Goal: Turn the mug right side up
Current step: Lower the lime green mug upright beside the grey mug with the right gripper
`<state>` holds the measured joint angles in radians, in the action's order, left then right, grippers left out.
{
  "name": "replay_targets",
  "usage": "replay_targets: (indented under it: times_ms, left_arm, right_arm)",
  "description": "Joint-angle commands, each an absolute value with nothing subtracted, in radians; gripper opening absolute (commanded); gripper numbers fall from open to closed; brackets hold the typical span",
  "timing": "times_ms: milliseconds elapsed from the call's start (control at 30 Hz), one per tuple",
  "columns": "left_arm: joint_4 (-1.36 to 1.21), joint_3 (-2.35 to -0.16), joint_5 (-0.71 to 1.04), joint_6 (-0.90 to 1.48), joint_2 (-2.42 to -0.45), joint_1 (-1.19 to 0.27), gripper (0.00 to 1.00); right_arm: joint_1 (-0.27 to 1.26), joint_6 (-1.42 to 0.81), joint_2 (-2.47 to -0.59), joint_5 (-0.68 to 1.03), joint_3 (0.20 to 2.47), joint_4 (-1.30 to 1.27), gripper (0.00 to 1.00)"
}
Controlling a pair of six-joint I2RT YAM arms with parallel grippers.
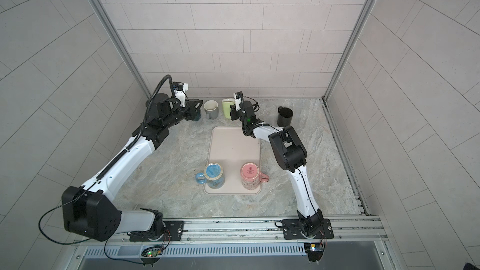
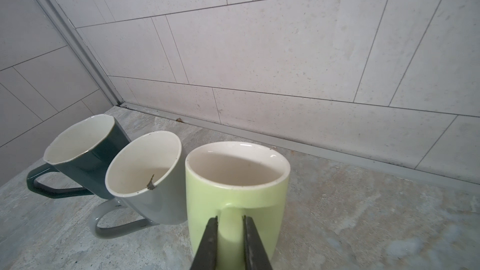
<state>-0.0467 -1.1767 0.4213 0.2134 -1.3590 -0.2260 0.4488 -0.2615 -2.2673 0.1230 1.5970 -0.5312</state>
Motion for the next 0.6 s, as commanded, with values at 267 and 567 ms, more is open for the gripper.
replay_targets:
  times_ms: [267, 567]
  left_arm:
    - [-0.114, -1.158, 0.457, 0.242, -1.386, -0.199, 0.28]
    - [-0.121, -1.149, 0.473, 0.252, -1.392, -0.183, 0.28]
  right_arm:
    - [0.466, -0.202, -2.276, 0.041, 1.62, -0.693, 0.0]
    - [0.471, -0.195, -2.309, 0.004, 1.623, -0.71, 0.0]
